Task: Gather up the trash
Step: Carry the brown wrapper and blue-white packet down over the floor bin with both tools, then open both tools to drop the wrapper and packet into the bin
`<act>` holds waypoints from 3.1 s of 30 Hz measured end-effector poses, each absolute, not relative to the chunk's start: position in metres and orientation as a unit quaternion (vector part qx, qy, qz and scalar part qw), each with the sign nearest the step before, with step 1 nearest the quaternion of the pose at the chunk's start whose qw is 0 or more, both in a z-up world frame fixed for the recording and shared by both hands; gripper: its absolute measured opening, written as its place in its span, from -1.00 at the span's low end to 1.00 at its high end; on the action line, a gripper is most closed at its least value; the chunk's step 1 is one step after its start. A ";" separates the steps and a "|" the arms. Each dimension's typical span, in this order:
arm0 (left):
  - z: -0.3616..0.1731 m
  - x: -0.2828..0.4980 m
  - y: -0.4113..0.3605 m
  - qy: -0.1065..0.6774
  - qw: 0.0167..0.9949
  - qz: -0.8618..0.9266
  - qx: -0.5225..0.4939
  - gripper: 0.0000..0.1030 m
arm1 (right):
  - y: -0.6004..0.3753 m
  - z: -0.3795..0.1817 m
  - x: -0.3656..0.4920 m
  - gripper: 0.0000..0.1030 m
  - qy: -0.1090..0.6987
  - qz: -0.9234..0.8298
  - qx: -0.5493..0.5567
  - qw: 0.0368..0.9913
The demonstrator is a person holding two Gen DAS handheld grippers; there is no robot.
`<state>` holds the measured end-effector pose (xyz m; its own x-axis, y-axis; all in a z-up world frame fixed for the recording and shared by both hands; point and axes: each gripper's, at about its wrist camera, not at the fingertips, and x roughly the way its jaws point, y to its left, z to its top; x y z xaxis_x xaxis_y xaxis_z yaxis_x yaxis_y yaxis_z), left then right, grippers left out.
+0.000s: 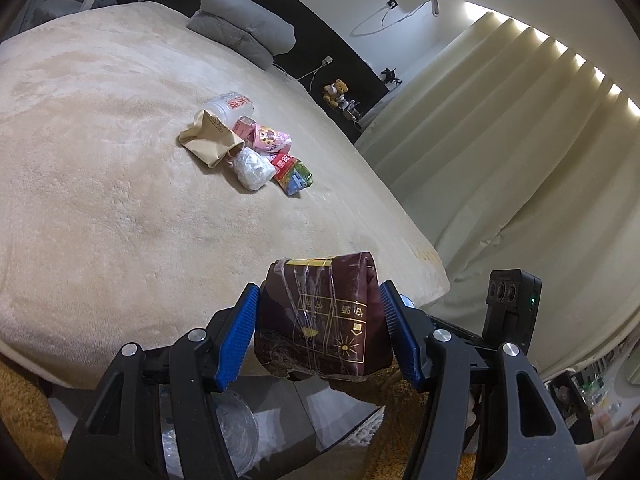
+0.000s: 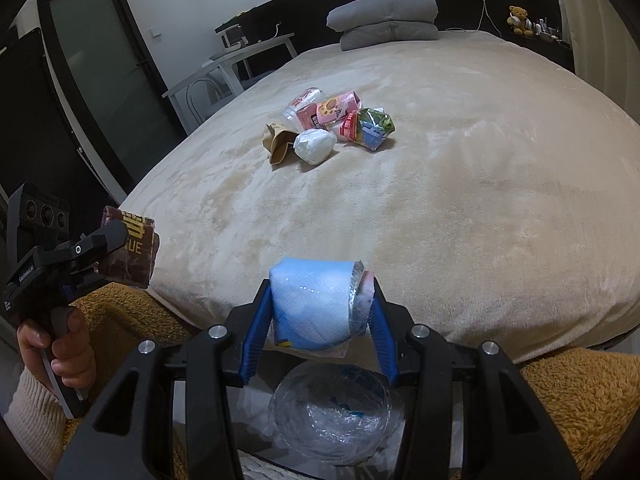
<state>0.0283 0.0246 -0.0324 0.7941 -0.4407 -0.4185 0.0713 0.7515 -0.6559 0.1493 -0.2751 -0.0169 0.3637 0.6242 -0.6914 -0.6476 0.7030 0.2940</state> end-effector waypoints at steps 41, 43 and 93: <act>-0.155 0.034 -0.018 0.516 0.781 -0.061 -0.346 0.16 | -0.256 -0.128 0.161 -0.10 0.645 0.318 0.002 0.694; -0.163 0.037 -0.021 0.533 0.773 -0.058 -0.340 0.16 | -0.255 -0.132 0.161 -0.10 0.651 0.313 -0.004 0.692; -0.159 0.043 -0.028 0.555 0.776 -0.036 -0.298 0.39 | -0.250 -0.129 0.164 0.08 0.649 0.326 0.021 0.687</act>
<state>0.0432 -0.0280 -0.1586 0.3822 -0.3871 -0.8391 -0.2743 0.8196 -0.5030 0.1636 -0.2496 -0.1291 -0.0538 0.4756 -0.8780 -0.4198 0.7871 0.4520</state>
